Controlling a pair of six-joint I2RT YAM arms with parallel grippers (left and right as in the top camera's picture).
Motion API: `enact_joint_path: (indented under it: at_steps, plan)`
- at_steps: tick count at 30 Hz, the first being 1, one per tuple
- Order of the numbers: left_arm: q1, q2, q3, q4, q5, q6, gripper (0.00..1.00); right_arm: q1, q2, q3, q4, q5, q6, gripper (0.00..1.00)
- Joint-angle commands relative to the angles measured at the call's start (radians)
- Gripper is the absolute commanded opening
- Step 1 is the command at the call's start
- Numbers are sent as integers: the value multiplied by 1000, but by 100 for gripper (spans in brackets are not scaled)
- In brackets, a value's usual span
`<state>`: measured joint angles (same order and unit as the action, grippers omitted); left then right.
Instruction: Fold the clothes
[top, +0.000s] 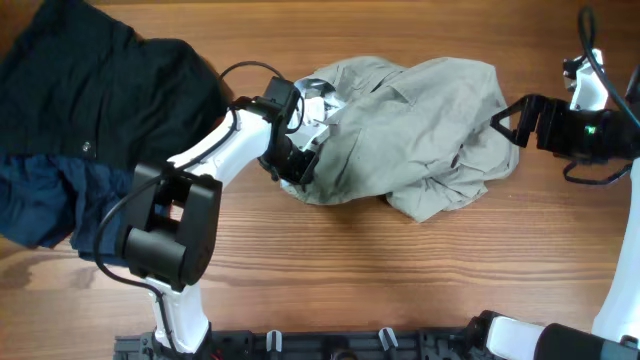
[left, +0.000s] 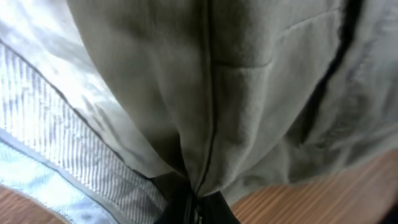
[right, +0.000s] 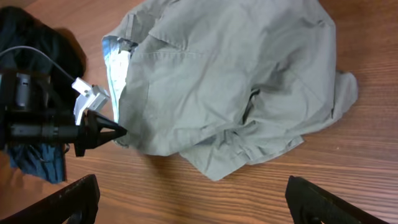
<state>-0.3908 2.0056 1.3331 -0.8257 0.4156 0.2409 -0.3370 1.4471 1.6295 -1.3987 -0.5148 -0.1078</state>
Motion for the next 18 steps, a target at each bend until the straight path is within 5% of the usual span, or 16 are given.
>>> enact_joint_path:
  at_steps: [1,10,18]
  plan:
    - [11,-16,7,-2,74,-87,4,-3,-7,-40,5,11,-20,94]
    - [138,-291,179,24,72,-254,4,-3,-4,-240,151,29,-12,88]
    - [154,-413,181,290,58,-417,4,-3,-3,-454,332,-5,33,87]
